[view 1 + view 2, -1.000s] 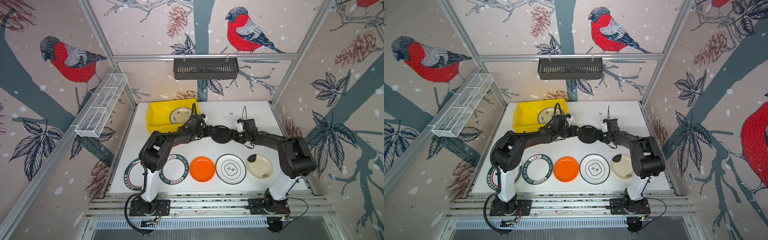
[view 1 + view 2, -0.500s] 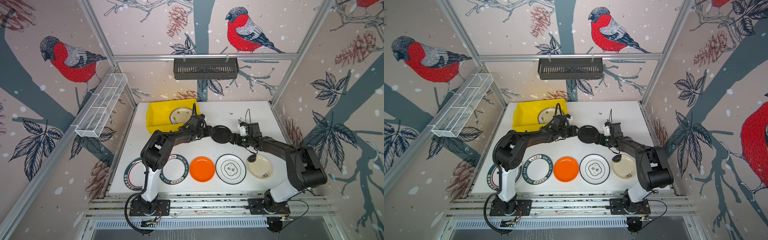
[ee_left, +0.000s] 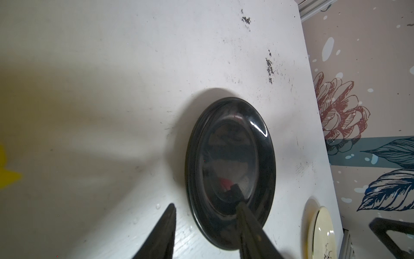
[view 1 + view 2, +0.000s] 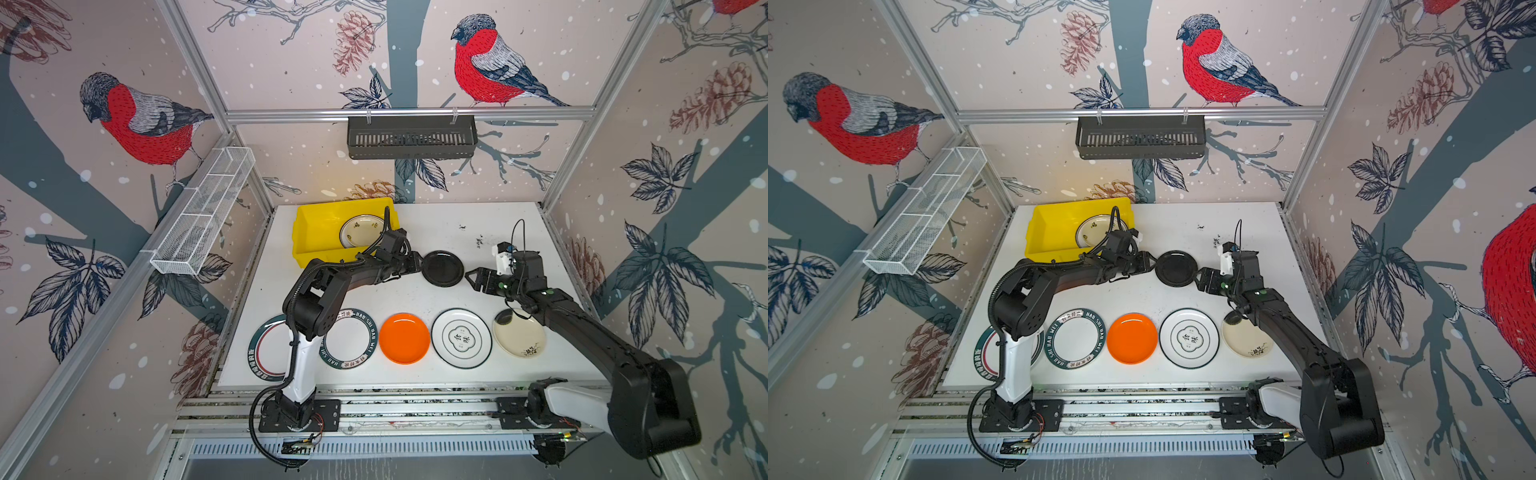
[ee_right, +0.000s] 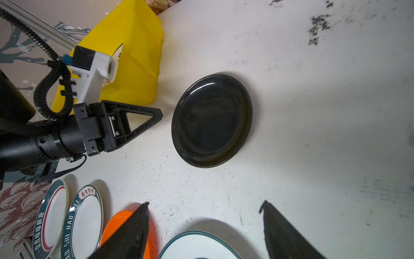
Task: Place the plates into the plastic bin on the countertop
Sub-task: 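Close the left gripper on the black plate rim and open the right gripper, then carry the black plate with the left gripper to the yellow bin while the right withdraws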
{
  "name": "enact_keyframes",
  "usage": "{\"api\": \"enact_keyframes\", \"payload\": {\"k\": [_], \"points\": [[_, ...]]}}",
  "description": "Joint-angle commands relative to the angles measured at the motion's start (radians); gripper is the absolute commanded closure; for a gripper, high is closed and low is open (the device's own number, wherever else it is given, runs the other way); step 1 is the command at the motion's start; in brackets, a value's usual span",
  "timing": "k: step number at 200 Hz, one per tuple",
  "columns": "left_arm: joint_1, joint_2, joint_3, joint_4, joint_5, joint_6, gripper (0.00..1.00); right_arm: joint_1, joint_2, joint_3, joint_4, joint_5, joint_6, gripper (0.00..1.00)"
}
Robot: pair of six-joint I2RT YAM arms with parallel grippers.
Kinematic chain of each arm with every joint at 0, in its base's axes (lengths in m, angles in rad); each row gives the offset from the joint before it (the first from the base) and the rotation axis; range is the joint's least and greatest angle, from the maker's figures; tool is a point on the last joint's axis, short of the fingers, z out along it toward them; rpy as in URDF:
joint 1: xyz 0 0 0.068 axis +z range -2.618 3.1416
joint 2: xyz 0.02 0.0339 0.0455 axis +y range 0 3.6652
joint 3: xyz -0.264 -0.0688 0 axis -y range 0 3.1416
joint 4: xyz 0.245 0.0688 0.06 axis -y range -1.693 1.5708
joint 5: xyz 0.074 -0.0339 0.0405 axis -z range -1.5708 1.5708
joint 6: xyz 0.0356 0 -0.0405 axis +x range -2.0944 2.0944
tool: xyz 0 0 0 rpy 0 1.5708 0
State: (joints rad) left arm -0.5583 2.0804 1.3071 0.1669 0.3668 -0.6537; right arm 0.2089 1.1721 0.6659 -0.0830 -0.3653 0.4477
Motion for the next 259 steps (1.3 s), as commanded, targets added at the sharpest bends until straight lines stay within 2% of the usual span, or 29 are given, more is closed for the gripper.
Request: {"api": "enact_keyframes", "payload": {"k": [1,99,124,235,259], "points": [[0.003,0.014,0.009,0.002,0.001,-0.001,0.55,-0.006,-0.045,-0.018,-0.052,0.035,0.014,0.21],[0.002,0.081,0.061,0.010,0.019,-0.020,0.63,-0.040,-0.149,-0.080,-0.084,0.038,0.032,0.20],[0.002,0.093,0.070,0.011,0.025,-0.022,0.71,-0.047,-0.160,-0.080,-0.088,0.039,0.028,0.20],[-0.020,0.150,0.154,-0.099,-0.030,0.034,0.76,-0.079,-0.181,-0.089,-0.107,0.032,0.013,0.20],[-0.022,0.155,0.160,-0.110,-0.040,0.040,0.80,-0.086,-0.181,-0.091,-0.110,0.031,0.010,0.20]]}}
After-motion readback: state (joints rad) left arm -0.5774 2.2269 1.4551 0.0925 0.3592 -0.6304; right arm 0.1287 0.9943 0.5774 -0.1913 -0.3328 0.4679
